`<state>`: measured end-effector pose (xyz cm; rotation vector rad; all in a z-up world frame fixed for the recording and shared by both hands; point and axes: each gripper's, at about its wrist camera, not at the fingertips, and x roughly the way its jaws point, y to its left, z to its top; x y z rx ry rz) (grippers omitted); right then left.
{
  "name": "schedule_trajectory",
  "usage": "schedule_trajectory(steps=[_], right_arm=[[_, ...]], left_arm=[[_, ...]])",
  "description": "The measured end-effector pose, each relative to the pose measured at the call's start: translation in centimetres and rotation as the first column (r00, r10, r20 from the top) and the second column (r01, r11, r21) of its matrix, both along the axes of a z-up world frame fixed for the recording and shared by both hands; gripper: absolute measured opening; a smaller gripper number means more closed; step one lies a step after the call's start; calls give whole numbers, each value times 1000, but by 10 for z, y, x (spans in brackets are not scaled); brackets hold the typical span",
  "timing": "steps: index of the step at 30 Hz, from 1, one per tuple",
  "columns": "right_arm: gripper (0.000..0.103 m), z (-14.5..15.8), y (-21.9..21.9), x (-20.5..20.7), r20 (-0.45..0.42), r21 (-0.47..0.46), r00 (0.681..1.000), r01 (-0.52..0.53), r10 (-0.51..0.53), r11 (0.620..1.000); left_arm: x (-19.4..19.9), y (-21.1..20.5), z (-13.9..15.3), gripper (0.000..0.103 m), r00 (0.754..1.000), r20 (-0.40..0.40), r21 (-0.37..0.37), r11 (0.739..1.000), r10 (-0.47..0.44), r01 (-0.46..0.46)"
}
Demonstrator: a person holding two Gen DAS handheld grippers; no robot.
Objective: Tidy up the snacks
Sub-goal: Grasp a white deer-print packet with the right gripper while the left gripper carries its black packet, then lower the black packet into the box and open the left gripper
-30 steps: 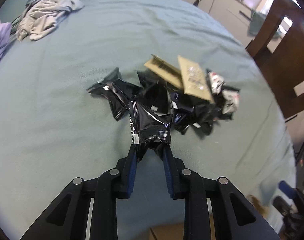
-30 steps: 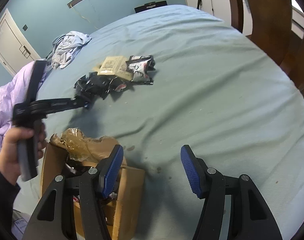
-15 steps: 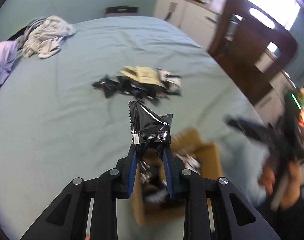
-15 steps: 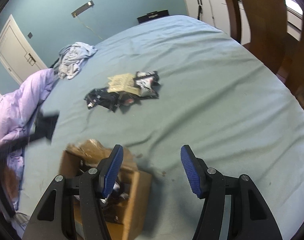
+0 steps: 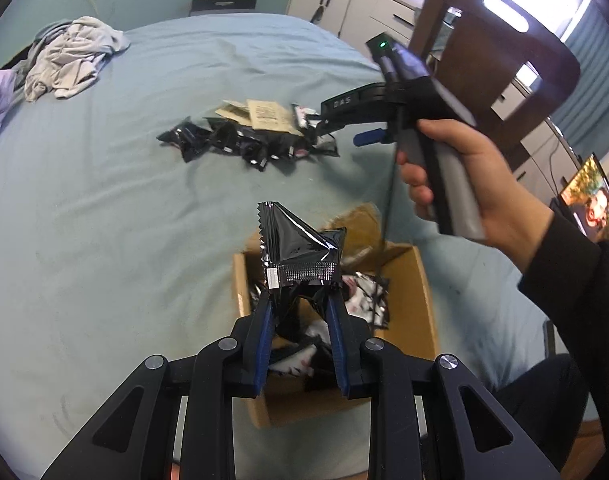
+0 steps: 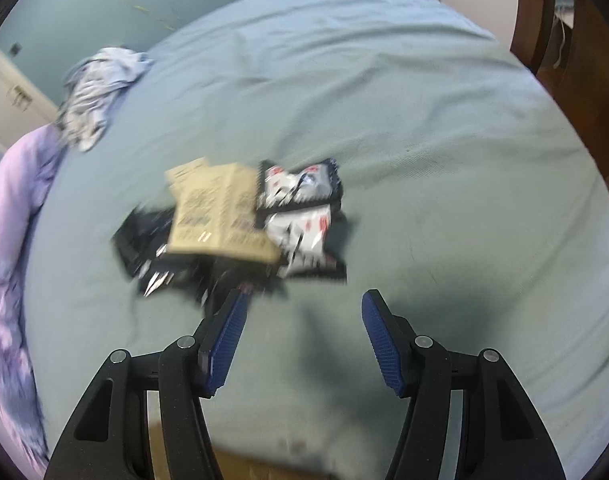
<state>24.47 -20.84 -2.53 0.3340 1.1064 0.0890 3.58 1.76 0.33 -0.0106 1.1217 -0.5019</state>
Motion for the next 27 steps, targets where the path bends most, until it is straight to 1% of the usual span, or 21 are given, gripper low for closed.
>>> schedule_trajectory(steps=[2,5,6,7,8,9,10,12,14,17,18,24,27], right_arm=[[59,-11,2,20,-18,-3,1000,11,-11,1000],[58,-24,9,44,-35,-34,999,-7,6,999],[51,-28,12,49,-39,-47,999,-12,10,999],[32,-32,14,52,-45,-49,999,-18,16,999],[26,-36,15,55,-54,-39,998,-25,23,999],[26,-38,14,55,-62,-25,998,-25,23,999],[24,-37,13,53,-48,-15,999,-18,17,1000],[24,-29,10,40,-5,-18,1000,-13,13,1000],[24,-17,6,20,34,-11,999,-10,10,1000],[24,5,-2,-21,100,59,995,-23,17,998],[24,15,-4,-37,122,69,992,-38,29,997],[24,72,-7,-149,257,26,961,-109,98,994],[24,89,-10,-207,321,42,940,-133,113,990]], left_arm=[[1,1,0,25,1000,12,2,1000,3,-3],[4,3,-3,25,1000,0,-9,1000,3,-3],[4,3,-4,25,1000,-5,-15,1000,1,-1],[4,2,-4,25,1000,-7,-16,1000,-2,2],[3,1,-5,25,1000,-4,-12,1000,-6,6],[2,0,-5,25,1000,0,-7,1000,-7,7],[2,0,-4,25,1000,2,-3,1000,-6,6],[0,0,-4,25,1000,11,8,1000,-3,3],[-2,2,-2,26,1000,26,21,1000,9,-9],[-6,3,1,26,998,55,46,999,21,-24],[-8,3,3,26,997,66,56,998,25,-29],[-19,-1,7,26,996,91,87,996,13,-21],[-27,-9,7,26,994,107,116,993,-19,7]])
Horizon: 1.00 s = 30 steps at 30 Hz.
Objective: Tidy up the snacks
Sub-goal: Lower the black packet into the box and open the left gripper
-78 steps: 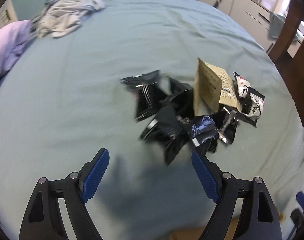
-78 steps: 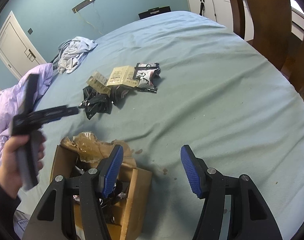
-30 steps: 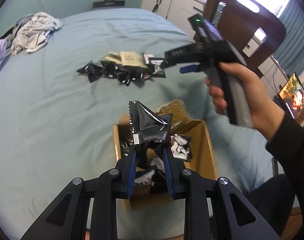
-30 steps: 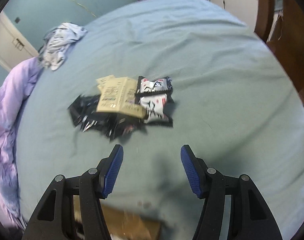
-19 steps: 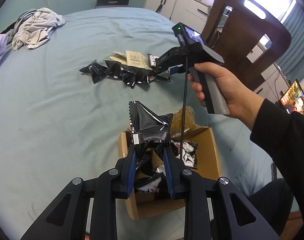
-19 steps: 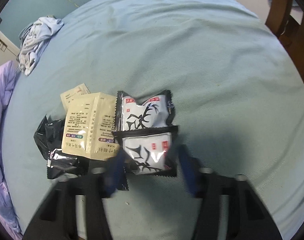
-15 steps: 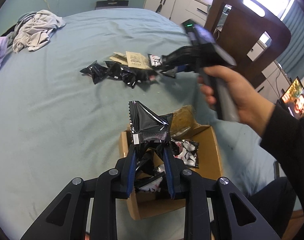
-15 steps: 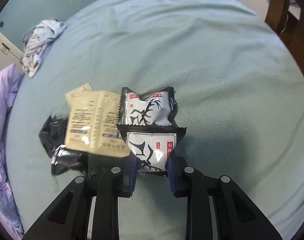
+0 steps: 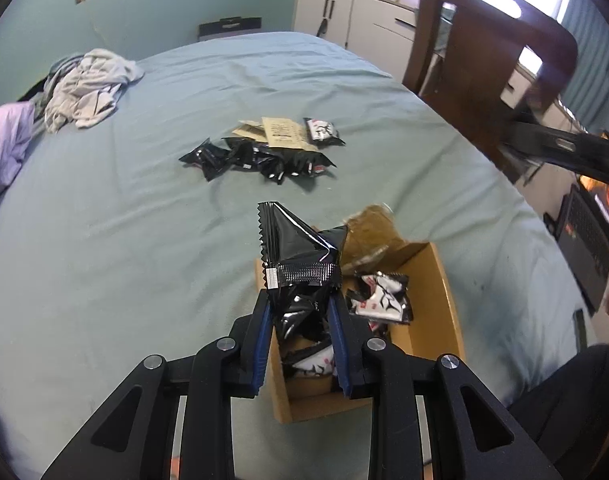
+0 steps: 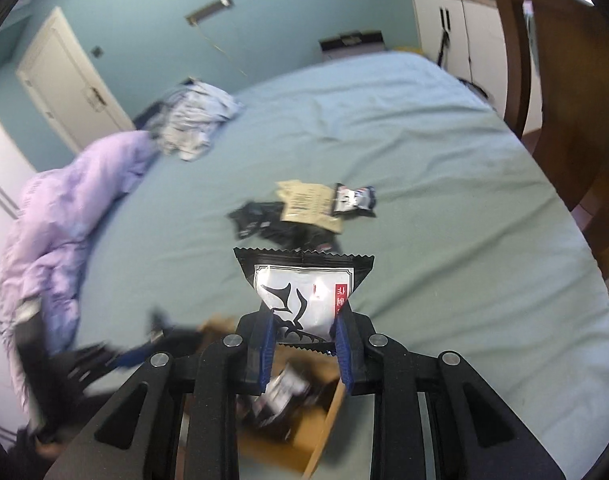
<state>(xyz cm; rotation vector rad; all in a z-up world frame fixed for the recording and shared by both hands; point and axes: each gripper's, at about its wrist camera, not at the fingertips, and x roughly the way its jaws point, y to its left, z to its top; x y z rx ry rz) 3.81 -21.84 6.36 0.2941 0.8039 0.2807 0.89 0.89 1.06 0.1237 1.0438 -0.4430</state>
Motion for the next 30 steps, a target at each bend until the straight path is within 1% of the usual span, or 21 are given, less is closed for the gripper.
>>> schedule_trajectory(steps=[4,6,8,9,11,14,16,17,20,22,25,27,28,29,30], right_arm=[[24,-3,-4,-55,46,-12,999,-6,7,1000],[24,-13,-1,-75,57,-25,998,-3,4,1000],[24,-29,1,-86,47,-11,999,-9,9,1000],[24,-42,0,-90,33,7,999,-11,11,1000],[24,-54,-4,-93,20,37,1000,-5,4,999],[24,-76,-20,-98,14,111,1000,7,-9,994],[24,-88,-30,-92,-25,141,999,38,-34,989],[24,-90,-33,-91,-31,145,998,53,-49,988],[24,-85,-34,-91,12,141,997,79,-81,987],[24,-86,-30,-92,29,158,997,73,-78,985],[24,-93,-20,-92,35,136,997,58,-63,989],[24,-95,-14,-89,33,115,998,42,-46,992],[24,-96,-12,-88,34,106,999,34,-38,994],[24,-96,-9,-86,34,100,999,29,-32,995],[24,-96,-8,-86,36,95,999,23,-27,995]], left_arm=[[-12,-10,-5,26,998,-4,31,998,-56,56],[-17,-15,-9,27,997,-14,47,996,-72,72],[-18,-18,-16,27,996,-32,73,994,-84,86],[-18,-20,-19,27,995,-43,80,993,-86,89],[-15,-22,-28,27,993,-74,98,991,-88,95],[-12,-26,-40,27,990,-109,128,987,-87,101],[-10,-30,-45,27,989,-119,141,984,-92,108],[-10,-32,-47,27,988,-123,143,983,-97,114],[-9,-39,-51,28,984,-137,145,981,-112,131],[-8,-42,-55,28,982,-148,154,978,-117,140],[-7,-45,-59,30,982,-149,173,974,-118,144],[-6,-46,-57,33,983,-141,166,976,-119,142],[-5,-45,-55,39,983,-139,159,977,-117,139],[-3,-44,-53,48,985,-132,152,980,-112,132],[-2,-43,-50,54,987,-120,143,982,-105,122]])
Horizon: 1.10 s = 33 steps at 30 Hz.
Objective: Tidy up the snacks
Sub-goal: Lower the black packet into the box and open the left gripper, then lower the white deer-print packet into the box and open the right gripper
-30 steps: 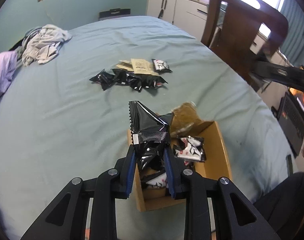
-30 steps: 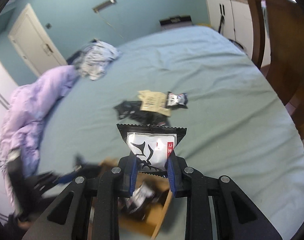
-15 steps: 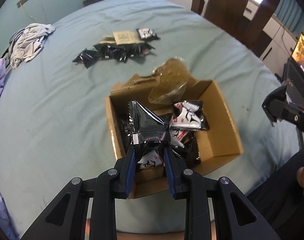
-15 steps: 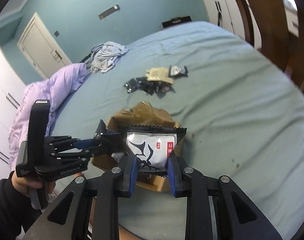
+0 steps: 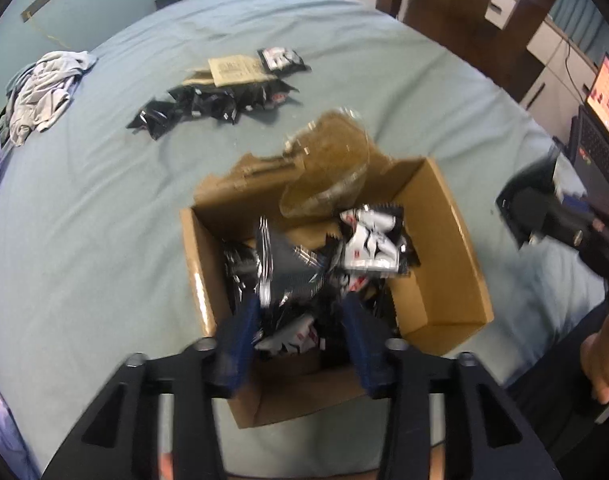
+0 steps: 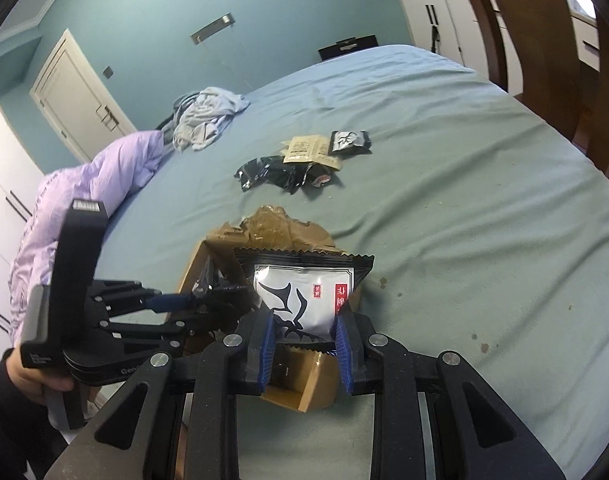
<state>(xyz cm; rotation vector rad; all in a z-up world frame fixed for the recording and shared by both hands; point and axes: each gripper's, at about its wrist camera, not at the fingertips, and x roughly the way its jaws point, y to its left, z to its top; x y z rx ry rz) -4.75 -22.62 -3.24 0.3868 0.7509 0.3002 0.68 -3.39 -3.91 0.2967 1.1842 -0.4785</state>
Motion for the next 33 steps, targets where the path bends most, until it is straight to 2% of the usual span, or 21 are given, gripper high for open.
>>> schedule_trajectory(steps=[2,5,7,9,12,14,21,28,33], right_arm=[[24,0,2,3,2,-4,1000,-5,5,1000],[24,2,3,3,8,-4,1000,-8,8,1000],[24,1,4,4,10,-1,1000,-10,10,1000],[24,1,5,4,12,-7,1000,-12,12,1000],[24,-1,9,7,-1,-5,1000,-24,24,1000],[24,-3,16,11,-11,-4,999,-38,38,999],[24,-10,38,24,-43,-84,998,-58,55,995],[24,-12,52,27,-74,-152,995,-81,70,985],[25,-11,53,27,-76,-153,995,-80,69,985]], left_arm=[[2,3,9,67,999,35,-31,999,17,-15],[3,6,20,79,996,82,-73,997,45,-39],[3,8,25,80,989,130,-72,996,64,-55],[1,7,30,80,979,189,-41,997,70,-64],[3,7,33,81,969,234,-25,997,74,-70],[5,9,34,82,967,241,-25,996,85,-81],[10,16,29,83,964,241,4,993,117,-121],[11,15,27,84,964,237,6,993,117,-122],[9,16,28,84,964,241,13,993,113,-119]])
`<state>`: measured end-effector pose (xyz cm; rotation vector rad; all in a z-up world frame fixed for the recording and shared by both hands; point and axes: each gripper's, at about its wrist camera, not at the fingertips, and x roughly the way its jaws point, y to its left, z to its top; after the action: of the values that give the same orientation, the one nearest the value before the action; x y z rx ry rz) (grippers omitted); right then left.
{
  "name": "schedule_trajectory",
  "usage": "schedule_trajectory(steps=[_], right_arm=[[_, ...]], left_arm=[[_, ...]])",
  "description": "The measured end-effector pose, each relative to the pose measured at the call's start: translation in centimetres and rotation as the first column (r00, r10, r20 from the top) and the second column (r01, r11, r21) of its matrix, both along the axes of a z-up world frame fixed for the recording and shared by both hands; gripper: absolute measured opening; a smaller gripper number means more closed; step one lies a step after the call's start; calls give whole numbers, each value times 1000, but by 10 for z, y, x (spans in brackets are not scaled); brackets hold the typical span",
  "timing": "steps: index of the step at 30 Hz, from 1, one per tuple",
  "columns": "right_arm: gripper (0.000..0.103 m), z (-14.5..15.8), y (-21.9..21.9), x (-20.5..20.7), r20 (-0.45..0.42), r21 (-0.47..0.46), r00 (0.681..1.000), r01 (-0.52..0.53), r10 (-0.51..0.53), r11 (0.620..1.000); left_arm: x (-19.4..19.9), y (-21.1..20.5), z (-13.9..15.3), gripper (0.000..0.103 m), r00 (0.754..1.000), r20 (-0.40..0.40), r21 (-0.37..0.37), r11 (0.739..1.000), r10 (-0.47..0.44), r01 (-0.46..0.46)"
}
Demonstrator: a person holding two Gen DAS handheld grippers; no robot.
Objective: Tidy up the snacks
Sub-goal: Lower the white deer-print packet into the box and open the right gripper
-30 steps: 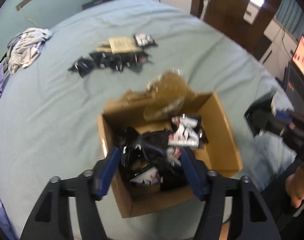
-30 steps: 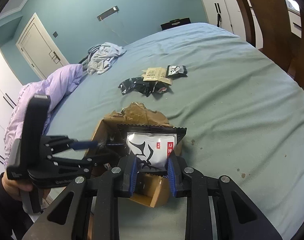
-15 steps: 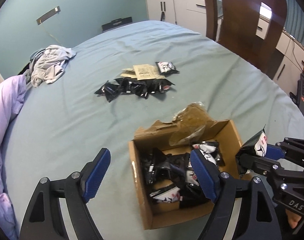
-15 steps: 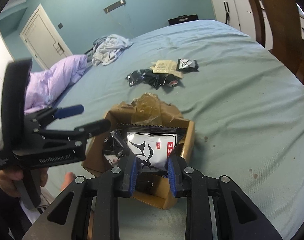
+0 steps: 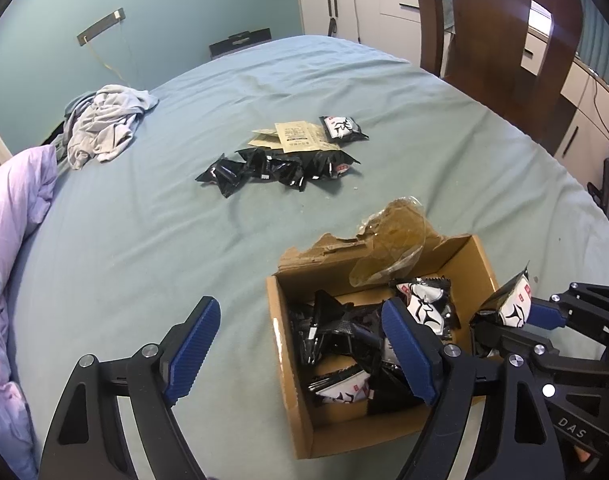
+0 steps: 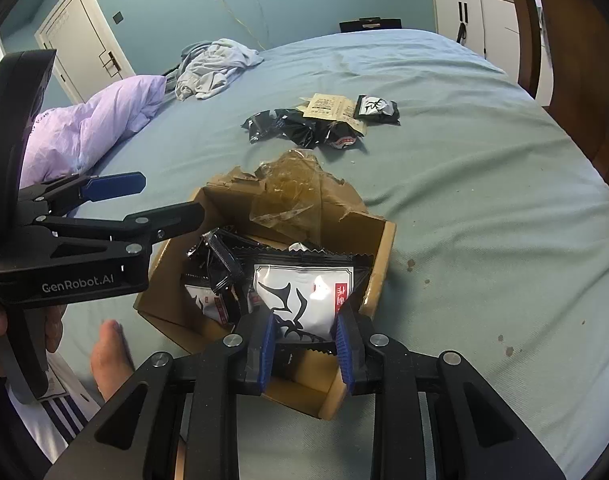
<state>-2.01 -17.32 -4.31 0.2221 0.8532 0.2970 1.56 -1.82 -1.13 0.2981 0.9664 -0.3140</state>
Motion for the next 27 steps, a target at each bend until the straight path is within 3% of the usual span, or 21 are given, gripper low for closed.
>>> schedule_trajectory(steps=[7,12,15,19,27], right_arm=[[25,-1,-3,-1,1,39,1000,0,-1,999],[26,-2,-15,-1,-25,194,1000,-14,19,981],[33,-3,-21,-1,-31,235,999,-3,11,972],[60,-1,-23,-4,-8,234,1000,5,-3,972],[62,7,-36,-14,50,281,998,33,-49,959]], left_arm=[[0,0,1,84,1000,4,6,1000,3,-3],[0,2,1,85,1000,5,8,1000,11,-11],[1,2,0,85,1000,6,12,1000,14,-14],[1,1,-1,85,1000,8,18,1000,17,-17],[3,2,-3,85,1000,5,22,999,23,-23]])
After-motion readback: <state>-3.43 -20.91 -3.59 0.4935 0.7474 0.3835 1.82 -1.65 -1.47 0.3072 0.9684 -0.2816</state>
